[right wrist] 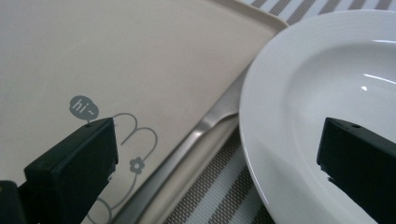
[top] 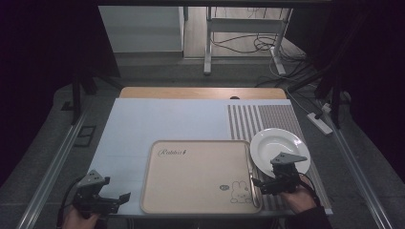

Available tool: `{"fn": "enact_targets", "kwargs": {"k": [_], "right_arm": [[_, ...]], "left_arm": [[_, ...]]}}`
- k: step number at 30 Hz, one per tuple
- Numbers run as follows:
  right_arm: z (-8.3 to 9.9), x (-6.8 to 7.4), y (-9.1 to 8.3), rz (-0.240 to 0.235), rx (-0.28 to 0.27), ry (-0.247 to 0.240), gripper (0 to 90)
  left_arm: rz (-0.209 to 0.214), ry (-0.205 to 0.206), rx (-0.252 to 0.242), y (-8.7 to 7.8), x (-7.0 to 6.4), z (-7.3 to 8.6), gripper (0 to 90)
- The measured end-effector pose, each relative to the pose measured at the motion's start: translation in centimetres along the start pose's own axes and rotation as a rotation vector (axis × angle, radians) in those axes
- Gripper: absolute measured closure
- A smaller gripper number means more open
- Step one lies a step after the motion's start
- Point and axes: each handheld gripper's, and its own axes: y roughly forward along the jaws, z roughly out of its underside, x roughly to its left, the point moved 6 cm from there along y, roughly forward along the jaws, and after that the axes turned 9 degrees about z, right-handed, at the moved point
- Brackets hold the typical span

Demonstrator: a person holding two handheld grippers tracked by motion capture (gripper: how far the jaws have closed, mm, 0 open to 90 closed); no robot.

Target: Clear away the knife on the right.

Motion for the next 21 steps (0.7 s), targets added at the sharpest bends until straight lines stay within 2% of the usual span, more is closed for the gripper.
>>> {"fn": "enact_targets", "kwargs": {"k": [8, 21], "right_arm": [[1.3, -1.0, -1.0, 0.032, -0.005, 0.046, 0.0], [3.3, -1.9, -2.2, 0.080, -0.002, 0.085, 0.0]], "left_arm": [[0.002, -0.003, -0.003, 0.0, 0.0, 0.0, 0.0], [0.002, -0.004, -0.004, 0.0, 0.0, 0.0, 0.0]]}}
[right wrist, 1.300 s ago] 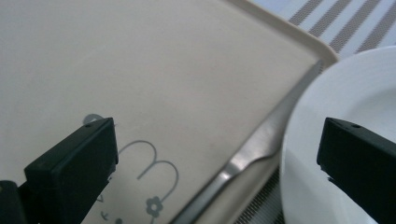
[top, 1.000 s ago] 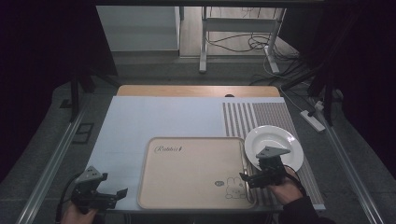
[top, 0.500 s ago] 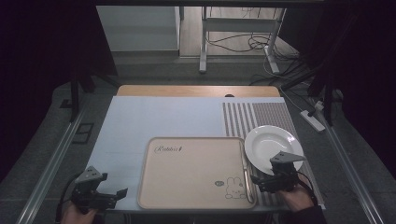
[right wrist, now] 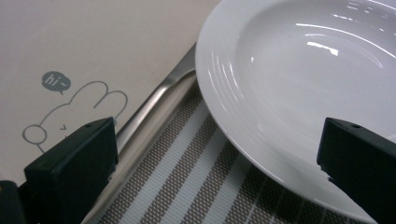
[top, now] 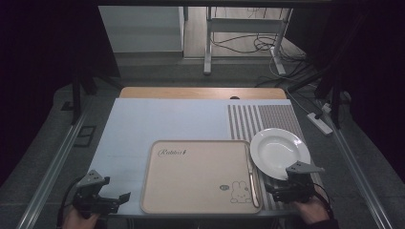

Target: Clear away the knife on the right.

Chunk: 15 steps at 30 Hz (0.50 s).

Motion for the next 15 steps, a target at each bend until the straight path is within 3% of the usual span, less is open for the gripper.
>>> {"fn": "enact_targets", "kwargs": {"k": [15], "right_arm": [[1.3, -1.2, -1.5, 0.044, -0.014, 0.064, 0.0]], "left_arm": [[0.001, 0.001, -0.001, 0.0, 0.0, 0.0, 0.0]]}}
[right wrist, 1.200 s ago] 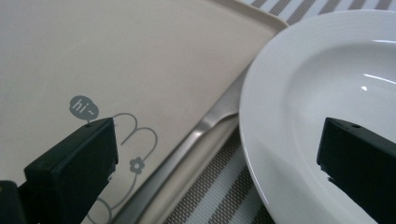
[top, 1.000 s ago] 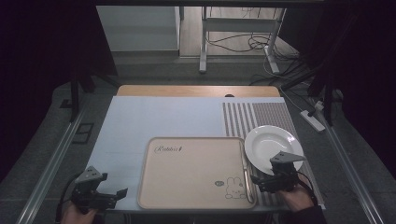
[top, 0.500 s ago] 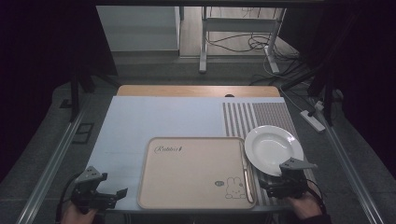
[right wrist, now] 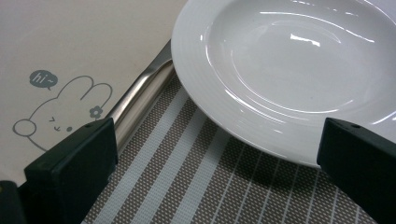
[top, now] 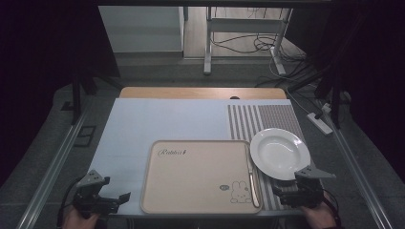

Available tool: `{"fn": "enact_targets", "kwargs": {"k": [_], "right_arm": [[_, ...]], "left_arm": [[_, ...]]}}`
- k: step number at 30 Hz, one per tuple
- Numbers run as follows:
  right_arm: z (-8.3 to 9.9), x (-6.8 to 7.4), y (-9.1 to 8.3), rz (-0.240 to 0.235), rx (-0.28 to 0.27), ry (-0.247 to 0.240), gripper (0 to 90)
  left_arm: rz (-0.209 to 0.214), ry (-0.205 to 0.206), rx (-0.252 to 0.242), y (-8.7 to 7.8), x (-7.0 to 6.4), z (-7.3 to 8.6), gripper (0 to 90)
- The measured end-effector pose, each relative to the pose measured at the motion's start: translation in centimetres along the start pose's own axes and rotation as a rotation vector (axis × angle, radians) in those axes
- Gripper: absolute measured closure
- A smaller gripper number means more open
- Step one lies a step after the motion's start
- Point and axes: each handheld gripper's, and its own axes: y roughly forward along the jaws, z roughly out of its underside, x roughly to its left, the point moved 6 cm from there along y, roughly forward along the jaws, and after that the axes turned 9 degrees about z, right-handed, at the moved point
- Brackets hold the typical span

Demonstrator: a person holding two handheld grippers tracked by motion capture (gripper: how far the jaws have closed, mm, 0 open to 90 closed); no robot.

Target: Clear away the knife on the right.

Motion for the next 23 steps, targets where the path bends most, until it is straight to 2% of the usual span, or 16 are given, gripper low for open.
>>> {"fn": "enact_targets", "kwargs": {"k": [23], "right_arm": [[1.1, -0.9, -0.7, 0.024, 0.046, 0.021, 0.0]], "left_arm": [[0.002, 0.003, 0.001, 0.1, 0.0, -0.1, 0.0]]}}
